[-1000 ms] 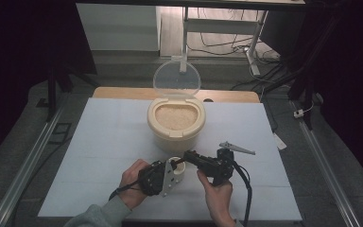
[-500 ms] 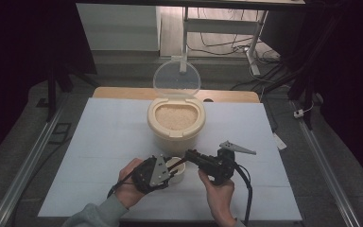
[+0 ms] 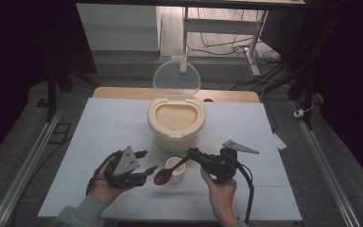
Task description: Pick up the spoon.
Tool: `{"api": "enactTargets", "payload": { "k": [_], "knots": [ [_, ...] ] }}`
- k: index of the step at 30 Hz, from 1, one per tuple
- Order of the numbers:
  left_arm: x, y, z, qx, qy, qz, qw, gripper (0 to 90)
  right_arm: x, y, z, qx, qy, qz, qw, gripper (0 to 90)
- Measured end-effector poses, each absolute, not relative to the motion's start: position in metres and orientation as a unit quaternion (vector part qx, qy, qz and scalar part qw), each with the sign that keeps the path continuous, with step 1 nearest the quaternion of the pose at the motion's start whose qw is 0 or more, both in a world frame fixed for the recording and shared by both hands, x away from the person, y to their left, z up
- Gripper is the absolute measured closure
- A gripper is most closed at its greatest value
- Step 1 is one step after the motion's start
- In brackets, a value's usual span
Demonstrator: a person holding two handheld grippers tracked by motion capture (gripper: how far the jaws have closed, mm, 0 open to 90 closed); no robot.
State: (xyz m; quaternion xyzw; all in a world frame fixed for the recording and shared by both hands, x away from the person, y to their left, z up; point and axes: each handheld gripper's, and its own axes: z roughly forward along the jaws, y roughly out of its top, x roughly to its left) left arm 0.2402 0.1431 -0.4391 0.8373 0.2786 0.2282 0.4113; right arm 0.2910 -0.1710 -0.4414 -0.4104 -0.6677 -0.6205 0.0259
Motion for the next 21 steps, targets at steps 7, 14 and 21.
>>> {"api": "enactTargets", "payload": {
  "k": [7, 14, 21],
  "knots": [
    [0.243, 0.174, -0.457, 0.828, 0.325, 0.207, 0.407, 40.5, 0.294, -0.175, -0.439, -0.403, -0.672, -0.620, 0.027, 83.3],
    [0.242, 0.194, -0.477, 0.826, 0.354, 0.191, 0.394, 39.9, 0.296, -0.179, -0.436, -0.397, -0.676, -0.620, 0.022, 83.3],
    [0.244, 0.204, -0.485, 0.823, 0.368, 0.180, 0.394, 39.0, 0.297, -0.189, -0.429, -0.397, -0.667, -0.630, 0.013, 83.3]
  ]
}}
